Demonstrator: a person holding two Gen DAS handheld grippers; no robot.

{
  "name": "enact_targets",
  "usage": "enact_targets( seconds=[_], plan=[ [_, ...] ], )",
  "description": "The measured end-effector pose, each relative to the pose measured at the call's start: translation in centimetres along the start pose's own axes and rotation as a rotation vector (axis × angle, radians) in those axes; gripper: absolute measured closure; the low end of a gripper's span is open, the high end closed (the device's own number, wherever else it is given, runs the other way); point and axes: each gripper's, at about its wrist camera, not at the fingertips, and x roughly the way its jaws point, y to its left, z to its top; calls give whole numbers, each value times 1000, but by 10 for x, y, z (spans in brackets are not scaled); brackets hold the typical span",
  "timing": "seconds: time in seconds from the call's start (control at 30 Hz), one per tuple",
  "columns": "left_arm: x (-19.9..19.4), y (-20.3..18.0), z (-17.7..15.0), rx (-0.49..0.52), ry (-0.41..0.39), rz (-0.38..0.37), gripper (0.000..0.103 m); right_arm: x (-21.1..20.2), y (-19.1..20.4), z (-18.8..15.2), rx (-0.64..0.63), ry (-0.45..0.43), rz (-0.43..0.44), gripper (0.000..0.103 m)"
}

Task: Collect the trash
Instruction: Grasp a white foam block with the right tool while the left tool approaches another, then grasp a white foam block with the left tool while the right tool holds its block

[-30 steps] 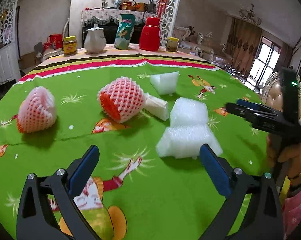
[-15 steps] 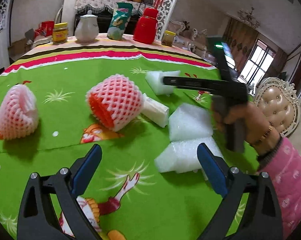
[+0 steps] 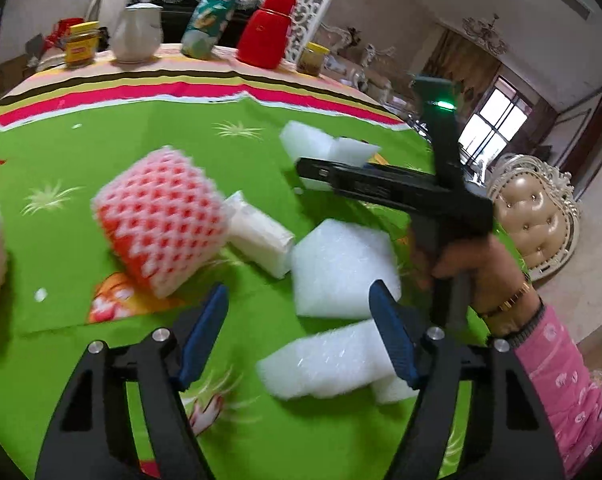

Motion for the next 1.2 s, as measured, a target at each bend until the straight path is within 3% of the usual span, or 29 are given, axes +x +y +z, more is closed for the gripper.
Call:
enact_targets(
  seconds=[0.1, 0.3, 0.43, 0.57, 0.77, 0.93, 1.07, 1.2],
  plan=[
    [20, 0, 11, -17, 47, -36, 33, -30, -10, -13, 20, -31, -7, 48],
    [35, 24, 34, -102, 7, 126, 31, -74, -17, -39, 17, -65, -3, 48],
    [42, 18, 51, -48, -4, 220, 32, -90, -15, -52, 18, -77, 8, 48],
    [54, 19, 59, -82, 29, 215, 35, -102, -11, -63, 22, -94, 18, 48],
    [47, 7, 41, -56, 36, 174, 35, -110, -8, -72, 29, -97, 14, 48],
    [15, 3, 18, 23, -7, 252, 35, -131, -3, -80, 40, -135, 30, 48],
    [-6, 19, 2, 4, 3, 339, 39, -146, 7, -87, 33, -157, 43, 48],
    [-23, 19, -12, -23, -12, 294, 39, -155, 21, -95, 12, -166, 35, 48]
  ],
)
